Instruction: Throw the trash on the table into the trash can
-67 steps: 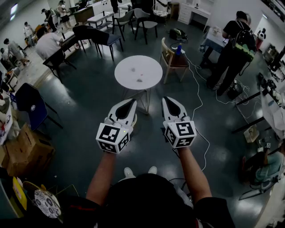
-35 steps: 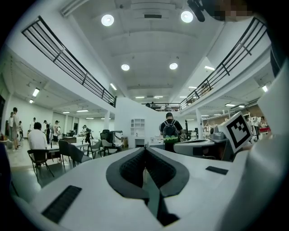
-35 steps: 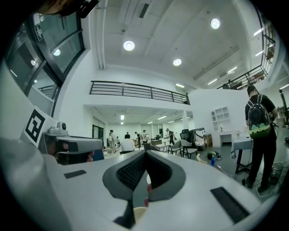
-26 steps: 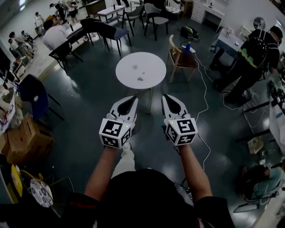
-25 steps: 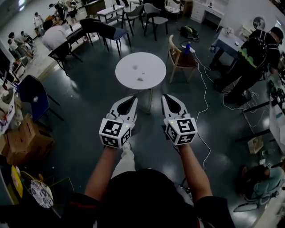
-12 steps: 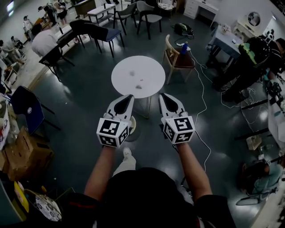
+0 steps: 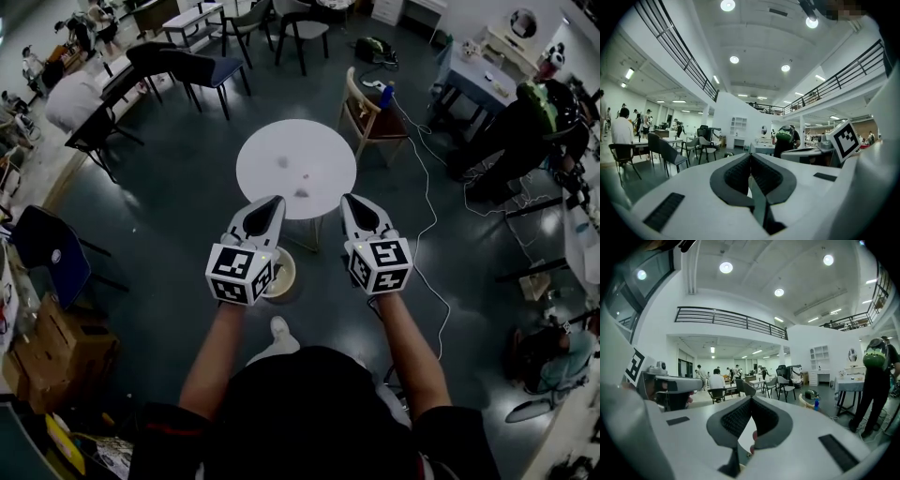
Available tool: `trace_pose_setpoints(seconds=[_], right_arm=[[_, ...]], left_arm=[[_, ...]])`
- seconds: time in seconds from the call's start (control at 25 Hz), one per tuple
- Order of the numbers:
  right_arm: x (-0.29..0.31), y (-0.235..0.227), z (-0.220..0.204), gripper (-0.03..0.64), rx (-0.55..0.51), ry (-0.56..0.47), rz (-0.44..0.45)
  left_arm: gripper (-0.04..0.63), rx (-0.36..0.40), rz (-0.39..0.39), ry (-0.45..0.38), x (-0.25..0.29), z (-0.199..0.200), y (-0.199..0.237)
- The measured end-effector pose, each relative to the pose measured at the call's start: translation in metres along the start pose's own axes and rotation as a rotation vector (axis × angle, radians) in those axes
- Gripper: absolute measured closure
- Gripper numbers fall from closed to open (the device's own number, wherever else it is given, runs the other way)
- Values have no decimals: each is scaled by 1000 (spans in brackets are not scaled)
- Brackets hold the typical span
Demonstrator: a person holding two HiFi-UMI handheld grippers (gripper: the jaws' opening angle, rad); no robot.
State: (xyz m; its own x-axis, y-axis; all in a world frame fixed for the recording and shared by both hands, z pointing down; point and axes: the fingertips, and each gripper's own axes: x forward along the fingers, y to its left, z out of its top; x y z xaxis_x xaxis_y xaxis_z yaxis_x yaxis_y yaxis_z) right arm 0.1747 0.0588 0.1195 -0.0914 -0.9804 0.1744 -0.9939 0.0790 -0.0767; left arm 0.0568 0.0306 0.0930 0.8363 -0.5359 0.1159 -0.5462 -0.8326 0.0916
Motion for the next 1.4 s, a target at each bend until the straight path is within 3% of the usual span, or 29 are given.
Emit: trace_pose_setpoints(seconds=[0.52, 1.4], right_arm=[[97, 37, -40, 598, -10, 126, -31], [235, -41, -158, 598, 32, 309, 64]], left_arm=[[580, -51, -73, 68, 21, -38, 94], [580, -166, 32, 218, 139, -156, 150]])
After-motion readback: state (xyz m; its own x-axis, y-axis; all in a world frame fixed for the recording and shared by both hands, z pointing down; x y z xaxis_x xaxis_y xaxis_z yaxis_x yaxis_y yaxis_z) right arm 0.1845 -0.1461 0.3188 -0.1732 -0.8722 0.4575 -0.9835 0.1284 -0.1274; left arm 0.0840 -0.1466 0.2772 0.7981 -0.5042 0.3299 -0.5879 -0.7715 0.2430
